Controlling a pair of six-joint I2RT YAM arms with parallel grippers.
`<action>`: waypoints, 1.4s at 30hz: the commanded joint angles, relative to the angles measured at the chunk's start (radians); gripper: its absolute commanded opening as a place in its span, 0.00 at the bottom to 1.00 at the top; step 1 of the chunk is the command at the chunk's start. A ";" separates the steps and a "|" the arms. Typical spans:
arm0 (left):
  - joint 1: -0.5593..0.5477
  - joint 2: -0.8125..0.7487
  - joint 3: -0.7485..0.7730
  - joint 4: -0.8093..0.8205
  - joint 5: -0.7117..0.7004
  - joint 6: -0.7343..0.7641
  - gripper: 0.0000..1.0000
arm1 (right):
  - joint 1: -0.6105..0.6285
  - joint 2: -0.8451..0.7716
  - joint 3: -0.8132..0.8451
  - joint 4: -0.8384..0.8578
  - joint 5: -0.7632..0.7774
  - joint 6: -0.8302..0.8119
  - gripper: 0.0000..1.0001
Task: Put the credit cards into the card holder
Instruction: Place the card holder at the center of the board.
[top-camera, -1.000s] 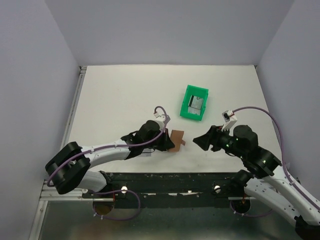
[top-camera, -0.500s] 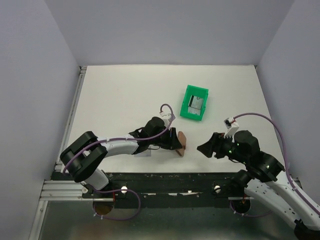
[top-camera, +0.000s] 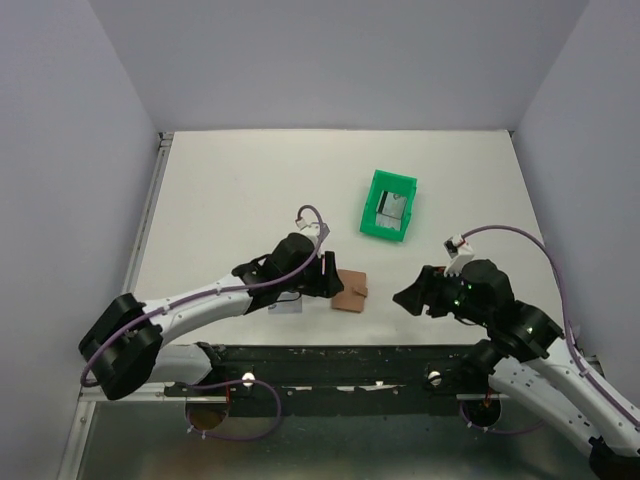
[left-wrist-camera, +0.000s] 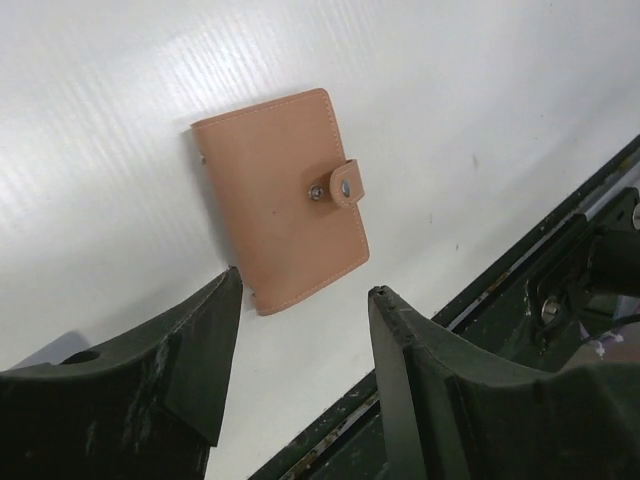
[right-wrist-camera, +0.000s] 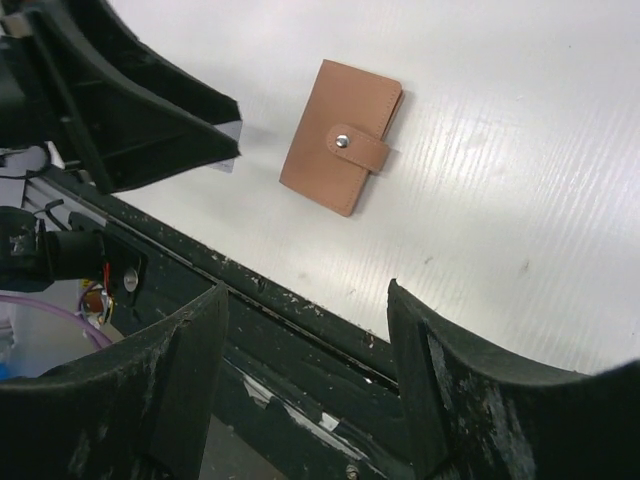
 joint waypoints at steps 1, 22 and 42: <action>0.013 -0.142 -0.008 -0.182 -0.186 0.029 0.65 | 0.001 0.031 -0.014 0.003 0.018 -0.007 0.73; 0.044 -0.555 -0.252 -0.458 -0.498 -0.333 0.53 | 0.123 0.491 0.122 0.261 -0.095 -0.017 0.64; 0.085 -0.176 -0.175 -0.126 -0.413 -0.059 0.38 | 0.137 0.330 -0.008 0.231 -0.011 0.042 0.64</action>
